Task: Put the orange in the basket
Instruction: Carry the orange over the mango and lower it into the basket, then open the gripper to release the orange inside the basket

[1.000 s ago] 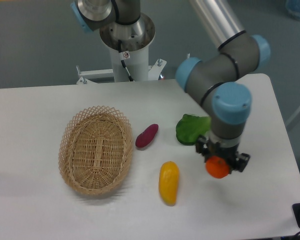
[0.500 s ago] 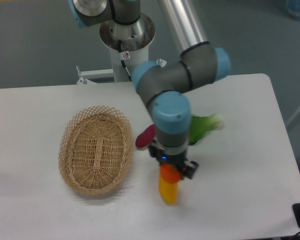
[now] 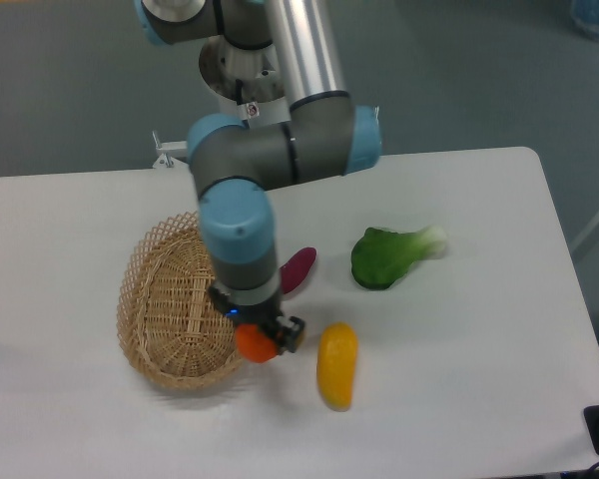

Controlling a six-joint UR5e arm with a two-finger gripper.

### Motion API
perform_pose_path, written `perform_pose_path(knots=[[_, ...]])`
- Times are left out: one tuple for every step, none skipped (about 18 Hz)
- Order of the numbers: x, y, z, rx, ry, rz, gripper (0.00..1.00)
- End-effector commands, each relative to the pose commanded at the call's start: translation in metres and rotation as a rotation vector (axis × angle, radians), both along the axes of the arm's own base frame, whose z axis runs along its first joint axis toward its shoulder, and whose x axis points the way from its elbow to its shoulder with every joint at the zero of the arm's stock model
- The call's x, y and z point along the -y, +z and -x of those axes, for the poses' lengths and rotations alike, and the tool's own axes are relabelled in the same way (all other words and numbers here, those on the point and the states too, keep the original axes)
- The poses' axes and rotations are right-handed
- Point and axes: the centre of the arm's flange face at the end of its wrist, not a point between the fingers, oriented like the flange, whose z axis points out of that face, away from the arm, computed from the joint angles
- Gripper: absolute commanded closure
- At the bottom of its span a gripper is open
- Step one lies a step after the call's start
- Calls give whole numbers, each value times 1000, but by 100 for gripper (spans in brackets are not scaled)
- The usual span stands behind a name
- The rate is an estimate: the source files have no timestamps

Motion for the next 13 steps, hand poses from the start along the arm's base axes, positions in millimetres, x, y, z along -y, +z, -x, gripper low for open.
perform_pose_path(knots=[[3, -14, -10, 15, 12, 19, 45], [4, -20, -16, 18, 14, 22, 45], [6, -30, -25, 20, 6, 25, 45], [7, -34, -27, 20, 12, 20, 45], [5, -36, -29, 23, 6, 11, 42], [4, -36, -30, 23, -8, 8, 21], [3, -37, -33, 23, -29, 11, 10], [2, -41, -44, 25, -45, 21, 9], [-1, -45, -55, 29, -50, 26, 12], [-2, -47, -56, 29, -52, 26, 16], [-3, -47, -62, 30, -59, 27, 17], [-4, -48, -66, 30, -64, 28, 17], [-5, -49, -69, 31, -67, 30, 16]])
